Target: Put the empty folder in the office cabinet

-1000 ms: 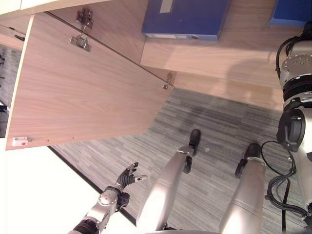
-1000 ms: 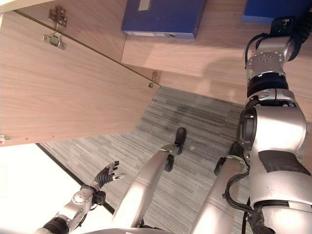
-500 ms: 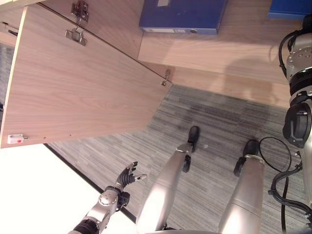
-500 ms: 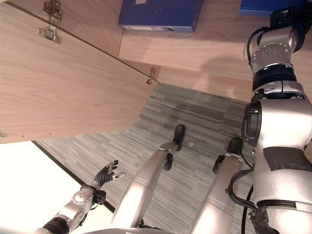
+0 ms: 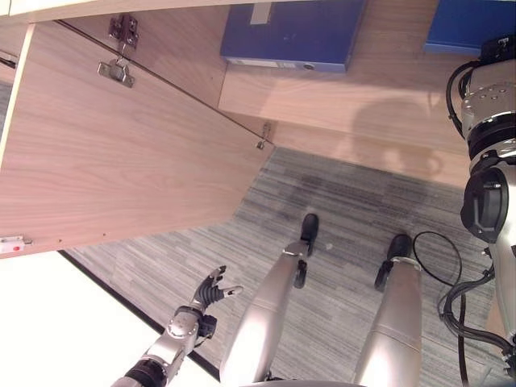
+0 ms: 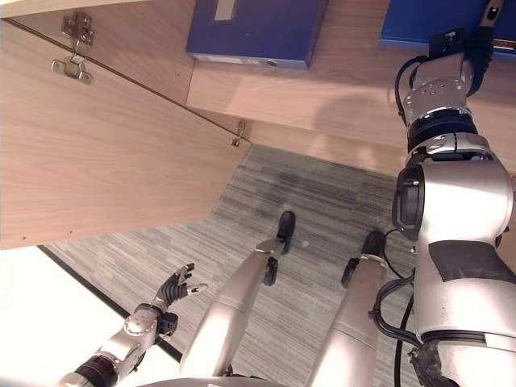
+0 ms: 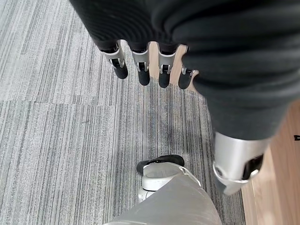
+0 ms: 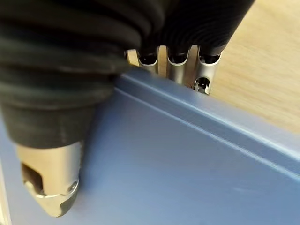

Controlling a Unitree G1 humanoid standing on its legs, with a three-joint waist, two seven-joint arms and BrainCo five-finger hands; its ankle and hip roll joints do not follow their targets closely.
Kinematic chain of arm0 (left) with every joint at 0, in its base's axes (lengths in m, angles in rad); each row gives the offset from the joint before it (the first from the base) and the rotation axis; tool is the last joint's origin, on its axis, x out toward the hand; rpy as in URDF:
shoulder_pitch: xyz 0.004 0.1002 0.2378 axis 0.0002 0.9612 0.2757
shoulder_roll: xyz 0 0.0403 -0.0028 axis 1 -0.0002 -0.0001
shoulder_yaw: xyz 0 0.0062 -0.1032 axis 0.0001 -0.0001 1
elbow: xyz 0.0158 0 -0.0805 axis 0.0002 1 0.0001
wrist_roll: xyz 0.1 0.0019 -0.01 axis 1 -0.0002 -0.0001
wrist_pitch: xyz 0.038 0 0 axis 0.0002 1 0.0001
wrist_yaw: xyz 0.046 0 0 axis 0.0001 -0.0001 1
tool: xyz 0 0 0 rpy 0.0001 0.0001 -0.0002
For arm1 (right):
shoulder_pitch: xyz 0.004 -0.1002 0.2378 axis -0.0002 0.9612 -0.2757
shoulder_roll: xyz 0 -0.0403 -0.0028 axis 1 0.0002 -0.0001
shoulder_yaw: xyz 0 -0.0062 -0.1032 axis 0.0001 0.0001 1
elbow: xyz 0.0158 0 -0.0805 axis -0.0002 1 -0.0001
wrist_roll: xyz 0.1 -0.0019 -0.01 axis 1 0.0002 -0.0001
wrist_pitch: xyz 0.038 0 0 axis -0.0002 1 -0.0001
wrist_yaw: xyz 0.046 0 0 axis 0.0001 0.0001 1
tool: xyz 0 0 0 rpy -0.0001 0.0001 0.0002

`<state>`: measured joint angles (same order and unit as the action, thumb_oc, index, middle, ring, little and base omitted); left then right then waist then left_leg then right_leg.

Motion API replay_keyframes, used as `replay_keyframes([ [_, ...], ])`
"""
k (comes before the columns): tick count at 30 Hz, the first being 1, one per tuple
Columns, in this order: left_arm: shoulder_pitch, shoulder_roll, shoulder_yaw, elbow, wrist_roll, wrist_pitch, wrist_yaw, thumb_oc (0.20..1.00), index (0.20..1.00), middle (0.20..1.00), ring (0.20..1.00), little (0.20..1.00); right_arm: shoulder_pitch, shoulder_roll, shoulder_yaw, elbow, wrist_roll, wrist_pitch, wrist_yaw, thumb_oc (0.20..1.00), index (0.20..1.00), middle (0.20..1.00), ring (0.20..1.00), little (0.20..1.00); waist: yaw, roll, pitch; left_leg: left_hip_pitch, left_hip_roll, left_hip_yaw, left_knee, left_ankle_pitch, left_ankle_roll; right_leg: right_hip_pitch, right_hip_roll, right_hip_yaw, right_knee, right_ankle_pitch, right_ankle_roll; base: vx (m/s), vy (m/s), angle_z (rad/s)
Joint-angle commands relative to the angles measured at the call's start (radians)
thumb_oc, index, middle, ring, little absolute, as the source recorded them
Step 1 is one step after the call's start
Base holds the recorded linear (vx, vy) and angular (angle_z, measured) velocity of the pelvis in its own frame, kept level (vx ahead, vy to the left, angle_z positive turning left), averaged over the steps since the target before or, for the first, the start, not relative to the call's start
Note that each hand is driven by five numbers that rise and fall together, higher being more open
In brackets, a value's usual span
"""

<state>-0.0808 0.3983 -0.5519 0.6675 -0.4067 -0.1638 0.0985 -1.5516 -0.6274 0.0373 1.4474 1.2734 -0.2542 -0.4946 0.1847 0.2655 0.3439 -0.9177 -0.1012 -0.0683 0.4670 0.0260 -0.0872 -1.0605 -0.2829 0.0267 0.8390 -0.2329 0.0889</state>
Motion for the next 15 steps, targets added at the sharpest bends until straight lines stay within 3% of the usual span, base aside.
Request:
replay_keyframes([
  [1,-0.069,0.024,0.016,0.076,-0.002,-0.013,0.022,1.0,1.0,1.0,1.0,1.0,0.123,-0.068,-0.01,0.076,-0.019,0.034,-0.07,1.0,1.0,1.0,1.0,1.0,0.02,0.036,0.087,0.045,0.036,-0.056,-0.052,-0.104,-0.019,0.138,0.018,-0.028,-0.005,-0.127,0.036,0.0,0.0,0.0],
  [4,-0.073,0.019,0.013,0.073,-0.002,-0.013,0.022,1.0,1.0,1.0,1.0,1.0,0.171,-0.047,-0.039,0.084,-0.011,0.036,-0.077,1.0,1.0,1.0,1.0,1.0,0.019,0.035,0.088,0.074,0.036,-0.057,-0.079,-0.099,-0.018,0.168,0.019,-0.032,-0.028,-0.124,0.035,-0.03,0.01,0.0],
  [5,-0.072,0.017,0.014,0.075,-0.002,-0.012,0.021,1.0,1.0,1.0,1.0,1.0,0.191,-0.04,-0.054,0.089,-0.006,0.036,-0.079,1.0,1.0,1.0,1.0,1.0,0.022,0.041,0.095,0.075,0.039,-0.055,-0.093,-0.067,-0.015,0.168,0.021,-0.041,-0.043,-0.091,0.034,-0.01,0.001,-0.03],
  [6,-0.073,0.016,0.013,0.078,-0.003,-0.013,0.021,1.0,1.0,1.0,1.0,1.0,0.212,-0.035,-0.067,0.09,-0.001,0.035,-0.079,1.0,1.0,1.0,1.0,1.0,0.022,0.038,0.086,0.098,0.038,-0.062,-0.107,-0.083,-0.018,0.191,0.023,-0.037,-0.057,-0.107,0.038,-0.09,0.024,-0.02],
  [7,-0.07,0.014,0.017,0.081,-0.006,-0.017,0.02,1.0,1.0,1.0,1.0,1.0,0.256,-0.02,-0.093,0.089,0.009,0.034,-0.08,1.0,1.0,1.0,1.0,1.0,0.026,0.042,0.091,0.121,0.042,-0.062,-0.135,-0.053,-0.017,0.208,0.021,-0.049,-0.08,-0.077,0.038,0.09,-0.03,0.03],
  [8,-0.072,0.012,0.018,0.084,-0.003,-0.014,0.014,1.0,1.0,1.0,1.0,1.0,0.277,-0.017,-0.107,0.09,0.01,0.039,-0.078,1.0,1.0,1.0,1.0,1.0,0.025,0.04,0.082,0.146,0.041,-0.072,-0.151,-0.069,-0.02,0.233,0.023,-0.044,-0.092,-0.096,0.042,-0.1,0.025,0.04],
  [9,-0.072,0.013,0.019,0.087,-0.004,-0.015,0.012,1.0,1.0,1.0,1.0,1.0,0.293,-0.013,-0.117,0.091,0.014,0.038,-0.078,1.0,1.0,1.0,1.0,1.0,0.028,0.045,0.089,0.152,0.044,-0.072,-0.163,-0.041,-0.018,0.235,0.022,-0.055,-0.108,-0.065,0.04,-0.01,0.004,-0.04],
  [15,-0.052,-0.001,0.03,0.102,-0.02,-0.008,-0.015,1.0,1.0,1.0,1.0,1.0,0.451,0.015,-0.2,0.105,0.021,0.053,-0.081,1.0,1.0,1.0,1.0,1.0,0.034,0.043,0.059,0.292,0.061,-0.104,-0.301,0.011,-0.028,0.378,0.012,-0.093,-0.248,-0.017,0.055,-0.01,-0.001,-0.02],
])
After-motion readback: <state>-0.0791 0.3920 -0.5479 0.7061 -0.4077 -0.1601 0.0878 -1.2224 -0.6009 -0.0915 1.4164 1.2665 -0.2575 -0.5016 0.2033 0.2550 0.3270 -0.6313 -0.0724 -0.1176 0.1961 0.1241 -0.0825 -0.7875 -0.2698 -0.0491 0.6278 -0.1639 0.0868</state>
